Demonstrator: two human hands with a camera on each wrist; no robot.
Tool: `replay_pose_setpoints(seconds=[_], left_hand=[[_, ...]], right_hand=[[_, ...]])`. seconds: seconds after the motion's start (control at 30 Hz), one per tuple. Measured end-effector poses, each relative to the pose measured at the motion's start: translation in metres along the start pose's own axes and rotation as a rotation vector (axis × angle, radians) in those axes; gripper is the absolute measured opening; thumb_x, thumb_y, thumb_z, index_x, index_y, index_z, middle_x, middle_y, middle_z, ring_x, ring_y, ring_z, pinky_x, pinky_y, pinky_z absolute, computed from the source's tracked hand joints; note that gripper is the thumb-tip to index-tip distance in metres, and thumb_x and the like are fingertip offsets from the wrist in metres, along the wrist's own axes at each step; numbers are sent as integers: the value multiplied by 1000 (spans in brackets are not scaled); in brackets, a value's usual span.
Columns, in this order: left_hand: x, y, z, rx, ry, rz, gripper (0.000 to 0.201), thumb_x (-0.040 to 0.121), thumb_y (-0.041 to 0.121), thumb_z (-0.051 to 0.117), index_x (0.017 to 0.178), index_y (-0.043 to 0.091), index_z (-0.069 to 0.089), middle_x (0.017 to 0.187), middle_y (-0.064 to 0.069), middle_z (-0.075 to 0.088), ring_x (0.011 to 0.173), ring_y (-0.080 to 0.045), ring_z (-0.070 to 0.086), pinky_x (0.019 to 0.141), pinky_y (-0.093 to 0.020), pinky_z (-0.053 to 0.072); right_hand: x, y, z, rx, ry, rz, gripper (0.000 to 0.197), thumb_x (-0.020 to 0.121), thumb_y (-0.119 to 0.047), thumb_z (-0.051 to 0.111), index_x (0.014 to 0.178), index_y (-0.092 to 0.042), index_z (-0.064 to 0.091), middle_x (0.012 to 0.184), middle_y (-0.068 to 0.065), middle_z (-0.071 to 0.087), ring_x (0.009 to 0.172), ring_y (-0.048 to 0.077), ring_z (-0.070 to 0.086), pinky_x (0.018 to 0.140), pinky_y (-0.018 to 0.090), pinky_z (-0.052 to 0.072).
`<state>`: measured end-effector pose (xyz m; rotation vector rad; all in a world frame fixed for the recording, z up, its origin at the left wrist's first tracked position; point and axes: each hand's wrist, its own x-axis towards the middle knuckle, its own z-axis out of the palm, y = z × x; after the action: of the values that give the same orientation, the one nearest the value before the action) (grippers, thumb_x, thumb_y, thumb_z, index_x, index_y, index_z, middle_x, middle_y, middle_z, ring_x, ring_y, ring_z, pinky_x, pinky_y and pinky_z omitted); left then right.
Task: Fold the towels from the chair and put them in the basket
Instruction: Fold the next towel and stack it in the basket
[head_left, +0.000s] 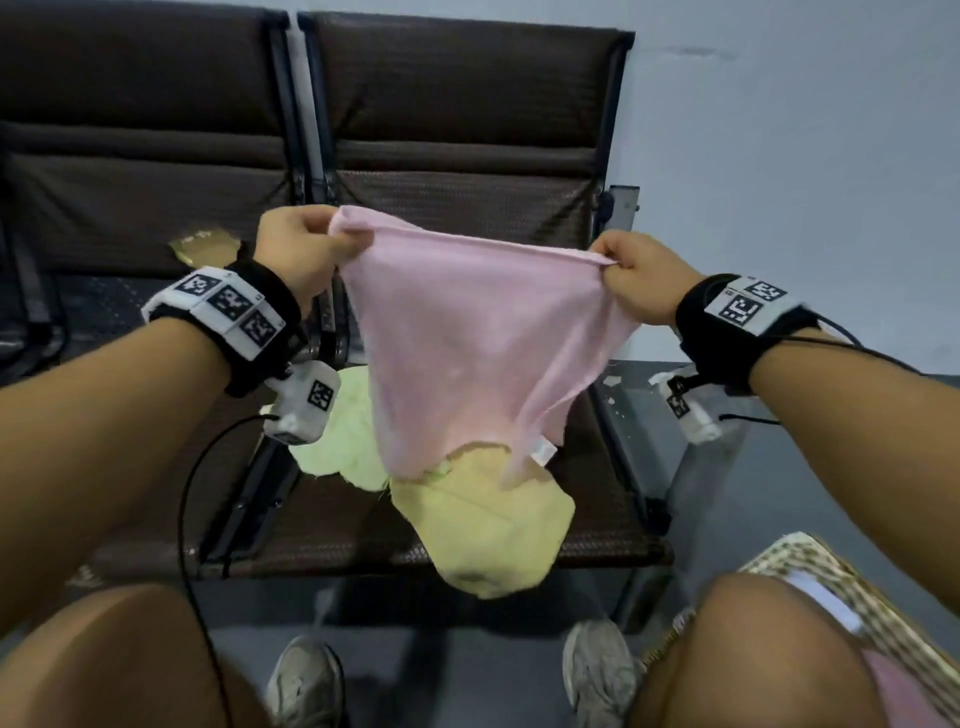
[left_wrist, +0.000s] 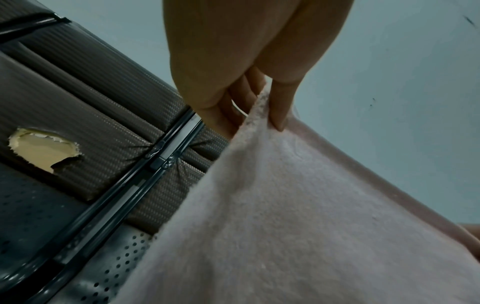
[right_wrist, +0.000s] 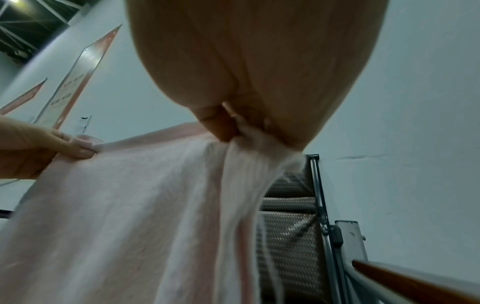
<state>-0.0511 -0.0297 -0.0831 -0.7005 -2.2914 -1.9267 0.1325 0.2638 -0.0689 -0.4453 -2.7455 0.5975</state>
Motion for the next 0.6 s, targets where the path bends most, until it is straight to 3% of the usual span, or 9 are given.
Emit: replay_pose_setpoints(seconds=[0.13,0.2,0.3,0.37,0.43,0.5,0.53,0.6], left_hand=[[7,18,-6,-40,27,-11,19,86,23,75,102,13,76,88,-1,74,74,-11,67,68,-26,57],[11,19,-7,-46,79,-25,25,85,36,72,88,12,76,81,-3,69,71,-16,61,64,-33,52],[14,13,-6,-15,166,-64,45,81,52,67,73,8,71,64,3,52,61,-12,46,56,-29,38],[14,8,0,-8,203,-126,44,80,51,67,58,13,68,55,8,46,55,-10,42,56,-27,37],[12,8,8,-65,263,-221,42,77,46,68,47,17,59,56,7,49,57,-13,47,61,-32,47],[6,12,21,-153,310,-309,32,73,41,67,58,13,62,69,-1,63,69,-21,60,74,-41,56],[2,17,28,-211,299,-326,30,73,38,67,63,10,64,70,-3,65,72,-23,62,71,-41,55],[-10,28,47,-304,218,-308,30,77,36,69,69,7,70,59,1,62,65,-20,59,63,-32,47]], right_hand=[[1,-20,-18,15,94,-18,21,92,-13,40,81,-13,59,88,10,62,87,28,54,73,31,36],[-1,-28,-25,-40,108,-18,31,91,-30,42,68,-11,52,75,11,57,76,30,51,64,35,35],[-1,-32,-29,-68,20,24,43,96,-41,50,63,-13,47,68,9,53,69,28,51,60,33,36],[0,-33,-27,76,-26,82,44,95,-44,54,69,-8,57,71,10,57,69,24,54,62,34,43],[2,-37,-22,245,-43,190,53,90,-48,59,86,5,67,83,17,70,75,29,63,74,44,55],[0,-43,-14,323,-61,290,62,85,-48,59,98,12,67,98,30,71,83,42,69,79,49,57],[-1,-49,-9,365,-75,321,62,85,-44,58,98,15,66,99,36,67,80,46,66,75,47,57],[-3,-61,0,530,-92,348,52,90,-30,59,105,20,62,101,39,64,78,38,63,75,49,57]])
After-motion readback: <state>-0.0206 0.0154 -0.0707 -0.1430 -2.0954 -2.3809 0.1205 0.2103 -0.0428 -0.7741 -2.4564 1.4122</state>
